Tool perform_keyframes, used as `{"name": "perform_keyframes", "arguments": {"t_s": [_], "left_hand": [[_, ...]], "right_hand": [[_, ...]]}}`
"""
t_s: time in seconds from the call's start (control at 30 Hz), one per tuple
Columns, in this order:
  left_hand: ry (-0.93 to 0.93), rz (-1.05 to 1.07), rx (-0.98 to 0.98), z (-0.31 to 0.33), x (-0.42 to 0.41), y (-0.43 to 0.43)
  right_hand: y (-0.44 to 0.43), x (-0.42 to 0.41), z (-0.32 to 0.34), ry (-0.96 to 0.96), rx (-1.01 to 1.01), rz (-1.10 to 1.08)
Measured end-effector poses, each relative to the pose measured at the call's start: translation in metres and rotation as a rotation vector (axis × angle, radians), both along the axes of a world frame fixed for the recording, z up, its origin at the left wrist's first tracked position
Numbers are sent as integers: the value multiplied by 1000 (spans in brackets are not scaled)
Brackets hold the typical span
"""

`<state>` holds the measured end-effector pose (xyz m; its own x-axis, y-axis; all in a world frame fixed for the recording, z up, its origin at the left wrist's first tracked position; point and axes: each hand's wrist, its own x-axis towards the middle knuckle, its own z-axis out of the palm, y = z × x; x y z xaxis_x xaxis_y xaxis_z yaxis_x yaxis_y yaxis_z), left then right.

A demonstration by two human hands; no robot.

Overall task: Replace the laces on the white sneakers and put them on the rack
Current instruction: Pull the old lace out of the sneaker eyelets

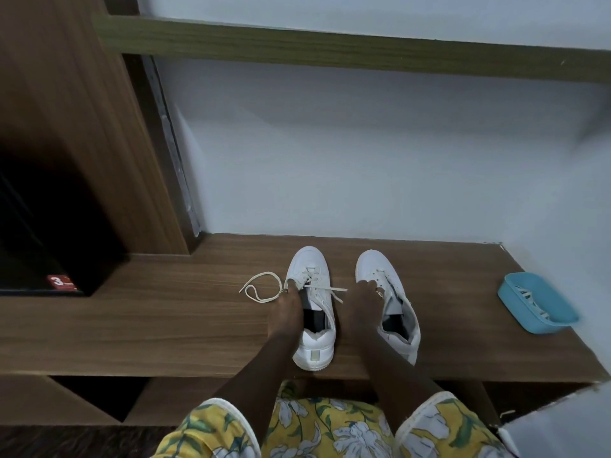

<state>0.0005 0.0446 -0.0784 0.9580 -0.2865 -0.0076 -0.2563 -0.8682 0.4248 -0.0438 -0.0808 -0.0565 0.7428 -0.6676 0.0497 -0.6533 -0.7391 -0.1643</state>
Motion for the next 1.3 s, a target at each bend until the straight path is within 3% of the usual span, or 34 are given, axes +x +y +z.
{"name": "perform_keyframes", "arguments": {"t_s": [0.2, 0.47, 0.7, 0.83, 1.07, 1.3], "left_hand": [[-1, 3, -6, 1, -1, 1], [5, 2, -45, 3, -2, 2], [11, -3, -35, 4, -3, 4], [24, -4, -58, 4, -3, 4], [11, -12, -69, 5, -4, 5], [-10, -14, -9, 3, -3, 4]], "right_hand": [[2, 5, 0, -21, 70, -5], [28, 18, 6, -110, 55, 347], [35, 23, 7, -114, 104, 400], [37, 23, 9, -38, 29, 445], [29, 13, 7, 49, -106, 423], [10, -1, 4, 68, -13, 279]]}}
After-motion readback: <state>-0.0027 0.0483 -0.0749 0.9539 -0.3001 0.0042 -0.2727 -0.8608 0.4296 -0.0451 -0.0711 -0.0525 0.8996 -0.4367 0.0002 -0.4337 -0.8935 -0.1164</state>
